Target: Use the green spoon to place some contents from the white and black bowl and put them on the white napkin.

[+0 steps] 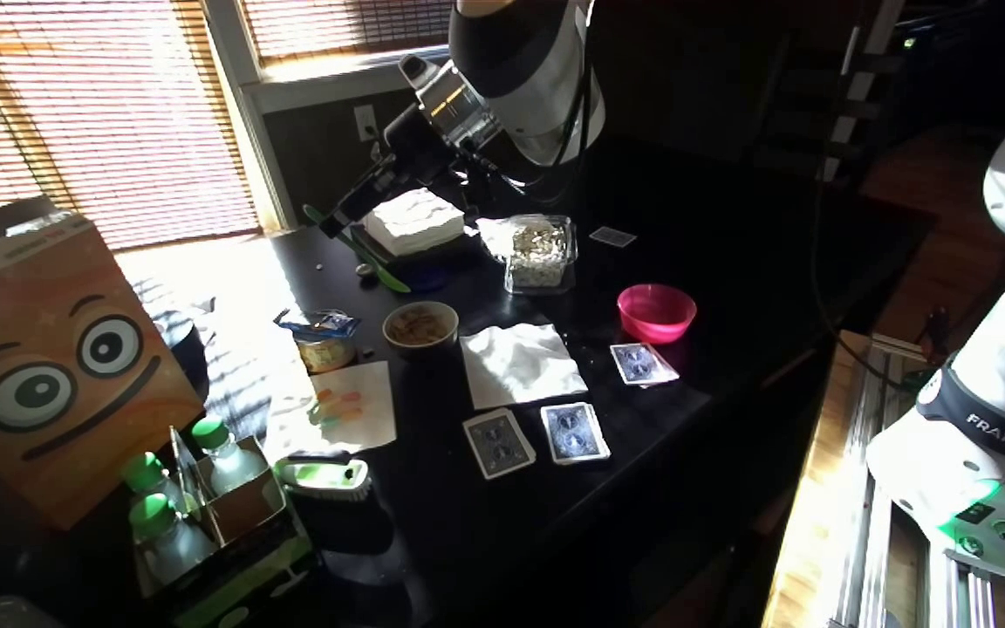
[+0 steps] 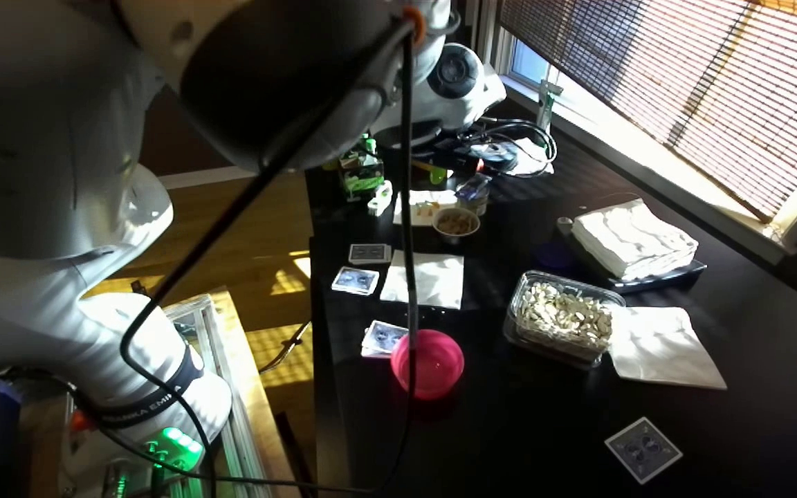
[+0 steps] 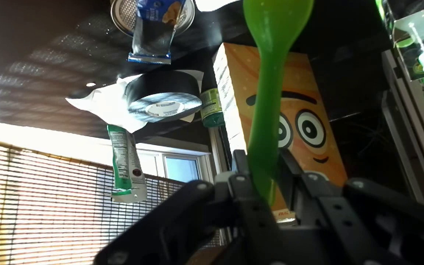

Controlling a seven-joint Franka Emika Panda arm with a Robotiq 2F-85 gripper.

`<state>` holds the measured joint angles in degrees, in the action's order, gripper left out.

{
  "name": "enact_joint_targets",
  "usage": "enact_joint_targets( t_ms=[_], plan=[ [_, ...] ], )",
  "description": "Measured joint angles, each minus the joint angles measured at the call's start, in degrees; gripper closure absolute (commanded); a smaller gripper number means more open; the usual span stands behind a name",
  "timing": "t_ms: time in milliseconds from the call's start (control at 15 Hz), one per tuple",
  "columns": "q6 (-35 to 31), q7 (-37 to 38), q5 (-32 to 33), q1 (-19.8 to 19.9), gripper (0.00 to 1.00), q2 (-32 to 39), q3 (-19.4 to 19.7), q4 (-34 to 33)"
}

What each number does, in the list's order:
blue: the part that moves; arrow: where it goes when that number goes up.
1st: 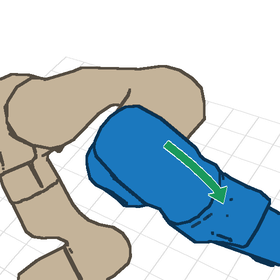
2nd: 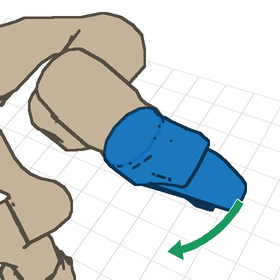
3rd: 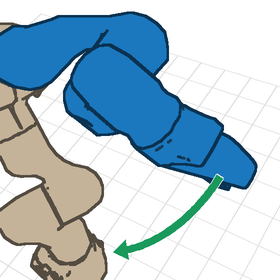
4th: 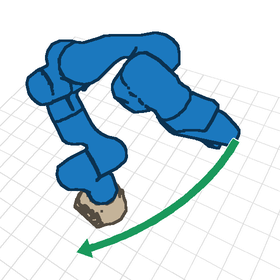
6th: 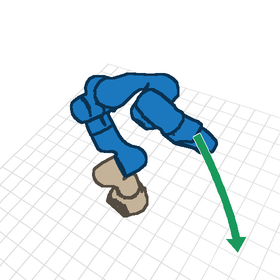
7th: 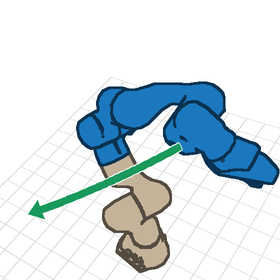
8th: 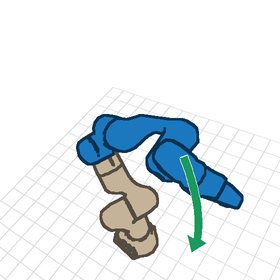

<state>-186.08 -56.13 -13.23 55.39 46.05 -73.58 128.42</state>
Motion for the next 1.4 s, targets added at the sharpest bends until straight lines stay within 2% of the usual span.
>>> enact_joint_targets(
  t_ms=[333, 600, 933, 1400],
  plan=[
    [-2.18, 10.11, 15.38, 1.70, 0.94, 8.37, 1.44, -0.06],
    [-2.60, 14.61, 24.64, 2.84, 0.94, 14.59, 3.01, -0.76],
    [-2.65, 16.34, 32.39, 3.02, 0.94, 20.89, 3.91, -2.17],
    [-5.92, 16.31, 40.44, 2.92, 0.94, 24.80, 5.73, -2.83]
  ],
)
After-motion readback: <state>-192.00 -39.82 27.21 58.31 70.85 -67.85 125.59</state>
